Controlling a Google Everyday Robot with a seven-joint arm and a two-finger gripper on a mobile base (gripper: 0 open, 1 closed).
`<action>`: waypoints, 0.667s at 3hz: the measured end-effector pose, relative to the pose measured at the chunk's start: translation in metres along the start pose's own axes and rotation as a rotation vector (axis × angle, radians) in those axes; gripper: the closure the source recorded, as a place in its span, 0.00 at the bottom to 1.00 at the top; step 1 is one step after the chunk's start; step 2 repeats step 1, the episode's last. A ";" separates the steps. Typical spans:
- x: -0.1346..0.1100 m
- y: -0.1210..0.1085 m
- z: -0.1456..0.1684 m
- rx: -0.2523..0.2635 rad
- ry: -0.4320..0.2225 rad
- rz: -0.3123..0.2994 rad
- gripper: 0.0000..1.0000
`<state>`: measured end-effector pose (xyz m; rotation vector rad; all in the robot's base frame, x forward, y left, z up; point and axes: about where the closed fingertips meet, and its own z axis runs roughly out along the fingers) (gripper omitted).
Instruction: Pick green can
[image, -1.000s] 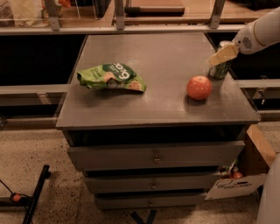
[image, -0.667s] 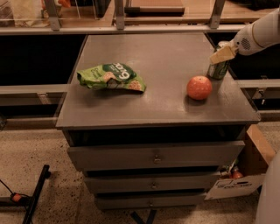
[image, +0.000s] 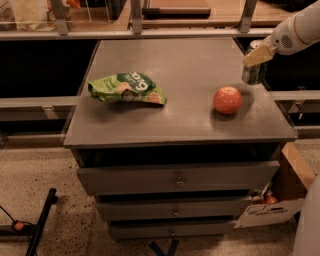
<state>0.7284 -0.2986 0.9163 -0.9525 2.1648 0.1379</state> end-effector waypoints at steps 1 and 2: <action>-0.001 0.002 0.001 -0.006 0.002 -0.006 1.00; -0.001 0.002 0.001 -0.006 0.002 -0.006 1.00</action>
Offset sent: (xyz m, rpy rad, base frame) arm 0.0000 0.0000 0.0000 0.0000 0.0000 0.0000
